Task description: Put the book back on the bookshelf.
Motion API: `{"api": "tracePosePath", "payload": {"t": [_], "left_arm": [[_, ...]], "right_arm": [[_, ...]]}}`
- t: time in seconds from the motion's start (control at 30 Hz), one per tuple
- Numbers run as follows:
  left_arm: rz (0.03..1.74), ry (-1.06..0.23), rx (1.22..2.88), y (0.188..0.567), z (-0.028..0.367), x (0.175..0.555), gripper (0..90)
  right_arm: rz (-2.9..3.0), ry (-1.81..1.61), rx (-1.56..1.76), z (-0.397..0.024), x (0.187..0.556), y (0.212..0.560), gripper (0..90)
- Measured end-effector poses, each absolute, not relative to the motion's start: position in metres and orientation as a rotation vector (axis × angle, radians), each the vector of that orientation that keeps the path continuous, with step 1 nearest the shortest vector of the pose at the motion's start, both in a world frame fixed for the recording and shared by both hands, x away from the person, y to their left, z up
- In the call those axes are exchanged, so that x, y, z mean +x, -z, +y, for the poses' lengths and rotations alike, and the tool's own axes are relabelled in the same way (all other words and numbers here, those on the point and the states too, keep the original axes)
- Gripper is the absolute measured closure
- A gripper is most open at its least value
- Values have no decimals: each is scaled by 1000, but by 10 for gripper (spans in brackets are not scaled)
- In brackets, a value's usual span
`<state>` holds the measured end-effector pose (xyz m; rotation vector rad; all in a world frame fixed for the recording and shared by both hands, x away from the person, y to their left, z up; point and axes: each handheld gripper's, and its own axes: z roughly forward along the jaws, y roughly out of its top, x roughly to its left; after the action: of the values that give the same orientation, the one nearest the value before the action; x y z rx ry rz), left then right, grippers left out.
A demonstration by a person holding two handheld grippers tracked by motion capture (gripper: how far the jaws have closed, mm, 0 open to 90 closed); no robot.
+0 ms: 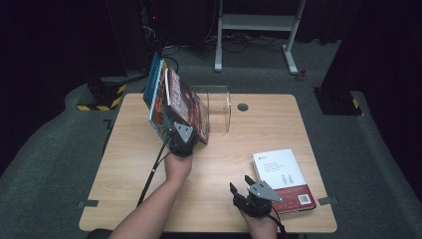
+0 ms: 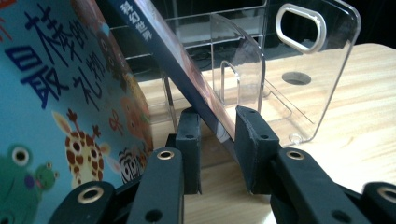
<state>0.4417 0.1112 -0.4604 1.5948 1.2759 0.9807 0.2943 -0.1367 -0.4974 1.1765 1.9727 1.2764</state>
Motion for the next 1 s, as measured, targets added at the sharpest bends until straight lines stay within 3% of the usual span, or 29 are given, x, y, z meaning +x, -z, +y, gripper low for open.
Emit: {"api": "tracePosePath", "payload": {"t": [0.7,1.0], "left_arm": [[1313,-1001,1581,463,114,446,688],[1308,-912,1604,468,118,433,550]], "right_arm": [[1983,-1272,1175,-135,295,499,386],[1980,-1265,1178,-135,294,499,385]]}}
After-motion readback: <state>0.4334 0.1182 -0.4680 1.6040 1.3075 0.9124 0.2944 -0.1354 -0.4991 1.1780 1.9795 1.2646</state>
